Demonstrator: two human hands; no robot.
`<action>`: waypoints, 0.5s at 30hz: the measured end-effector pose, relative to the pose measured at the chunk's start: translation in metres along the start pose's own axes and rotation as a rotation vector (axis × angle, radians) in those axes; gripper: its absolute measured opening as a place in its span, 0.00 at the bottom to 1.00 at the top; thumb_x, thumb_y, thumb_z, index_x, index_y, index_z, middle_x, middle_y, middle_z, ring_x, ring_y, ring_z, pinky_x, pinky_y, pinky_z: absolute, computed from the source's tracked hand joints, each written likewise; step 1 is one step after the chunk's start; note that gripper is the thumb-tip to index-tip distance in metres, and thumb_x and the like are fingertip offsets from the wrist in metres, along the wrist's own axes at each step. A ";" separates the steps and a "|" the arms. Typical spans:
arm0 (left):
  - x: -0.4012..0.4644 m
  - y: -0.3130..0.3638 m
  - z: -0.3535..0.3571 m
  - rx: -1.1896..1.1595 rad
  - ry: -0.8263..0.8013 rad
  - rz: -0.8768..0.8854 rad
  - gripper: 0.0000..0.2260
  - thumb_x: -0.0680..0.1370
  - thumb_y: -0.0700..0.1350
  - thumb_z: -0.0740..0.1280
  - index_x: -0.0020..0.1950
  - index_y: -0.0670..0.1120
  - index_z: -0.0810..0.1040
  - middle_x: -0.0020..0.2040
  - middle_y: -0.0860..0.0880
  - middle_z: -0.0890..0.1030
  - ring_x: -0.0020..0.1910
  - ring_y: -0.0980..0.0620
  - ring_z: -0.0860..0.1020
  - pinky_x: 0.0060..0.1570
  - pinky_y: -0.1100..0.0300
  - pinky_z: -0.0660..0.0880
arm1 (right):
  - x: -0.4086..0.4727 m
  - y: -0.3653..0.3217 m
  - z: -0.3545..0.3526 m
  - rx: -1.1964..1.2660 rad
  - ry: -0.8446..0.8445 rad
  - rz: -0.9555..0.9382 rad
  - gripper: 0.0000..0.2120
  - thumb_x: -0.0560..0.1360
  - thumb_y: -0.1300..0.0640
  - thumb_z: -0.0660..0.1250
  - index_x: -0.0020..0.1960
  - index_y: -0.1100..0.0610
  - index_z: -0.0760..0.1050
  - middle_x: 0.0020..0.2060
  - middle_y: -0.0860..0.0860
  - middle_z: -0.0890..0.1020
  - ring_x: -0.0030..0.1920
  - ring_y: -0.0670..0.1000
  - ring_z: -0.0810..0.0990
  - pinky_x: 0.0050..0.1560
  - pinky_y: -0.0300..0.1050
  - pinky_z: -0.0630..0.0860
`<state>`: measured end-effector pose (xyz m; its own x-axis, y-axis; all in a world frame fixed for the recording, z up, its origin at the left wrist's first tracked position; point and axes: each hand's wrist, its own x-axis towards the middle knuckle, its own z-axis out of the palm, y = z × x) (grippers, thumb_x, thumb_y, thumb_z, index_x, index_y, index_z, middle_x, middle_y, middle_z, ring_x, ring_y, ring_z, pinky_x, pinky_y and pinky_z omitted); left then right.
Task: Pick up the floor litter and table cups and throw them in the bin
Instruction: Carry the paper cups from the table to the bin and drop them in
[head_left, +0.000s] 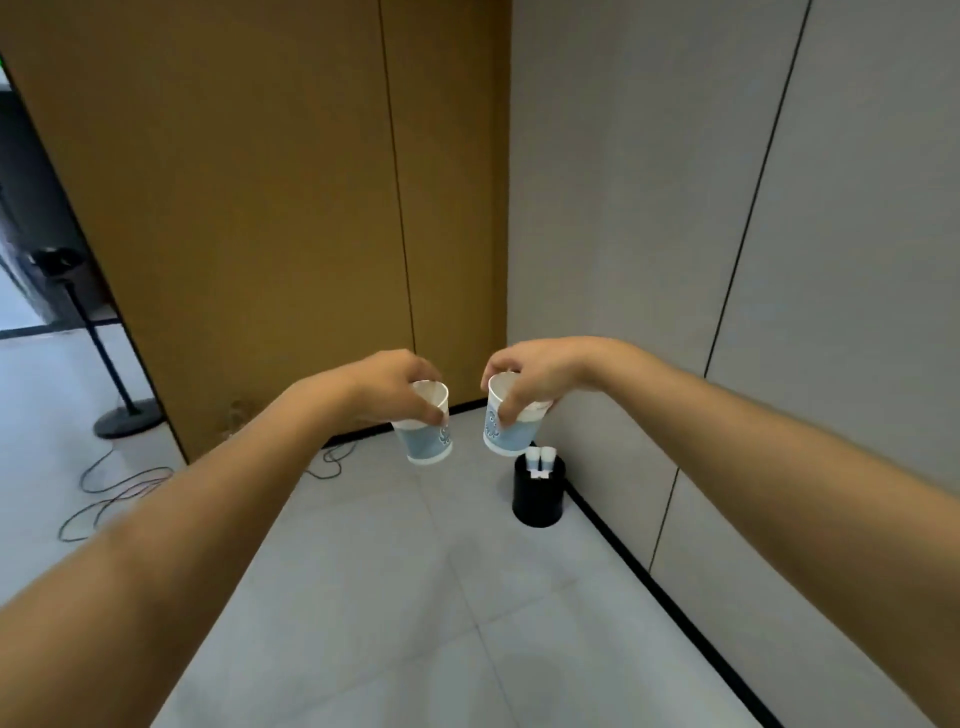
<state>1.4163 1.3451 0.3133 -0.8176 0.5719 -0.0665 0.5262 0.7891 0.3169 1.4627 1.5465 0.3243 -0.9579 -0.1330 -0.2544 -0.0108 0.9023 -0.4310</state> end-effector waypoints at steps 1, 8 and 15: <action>0.018 0.004 0.002 0.002 -0.010 0.022 0.25 0.71 0.54 0.72 0.66 0.50 0.74 0.61 0.52 0.76 0.56 0.51 0.74 0.54 0.57 0.72 | 0.004 0.012 -0.005 0.014 0.010 0.024 0.21 0.70 0.56 0.74 0.60 0.51 0.72 0.57 0.52 0.75 0.57 0.56 0.77 0.48 0.47 0.81; 0.139 0.001 0.000 0.044 -0.071 0.141 0.27 0.72 0.54 0.72 0.69 0.49 0.72 0.63 0.51 0.75 0.55 0.51 0.72 0.55 0.58 0.70 | 0.067 0.069 -0.045 0.105 0.055 0.158 0.24 0.70 0.58 0.74 0.63 0.52 0.71 0.58 0.52 0.74 0.57 0.56 0.75 0.52 0.51 0.80; 0.247 -0.011 -0.007 0.070 -0.105 0.209 0.26 0.73 0.53 0.71 0.68 0.48 0.72 0.63 0.50 0.75 0.58 0.49 0.73 0.57 0.56 0.72 | 0.148 0.120 -0.078 0.196 0.095 0.228 0.23 0.69 0.60 0.75 0.62 0.53 0.72 0.58 0.53 0.75 0.59 0.57 0.76 0.51 0.49 0.80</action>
<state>1.2065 1.4763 0.3002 -0.6625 0.7416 -0.1056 0.6991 0.6628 0.2683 1.2968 1.6666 0.3026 -0.9517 0.1110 -0.2862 0.2543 0.8071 -0.5328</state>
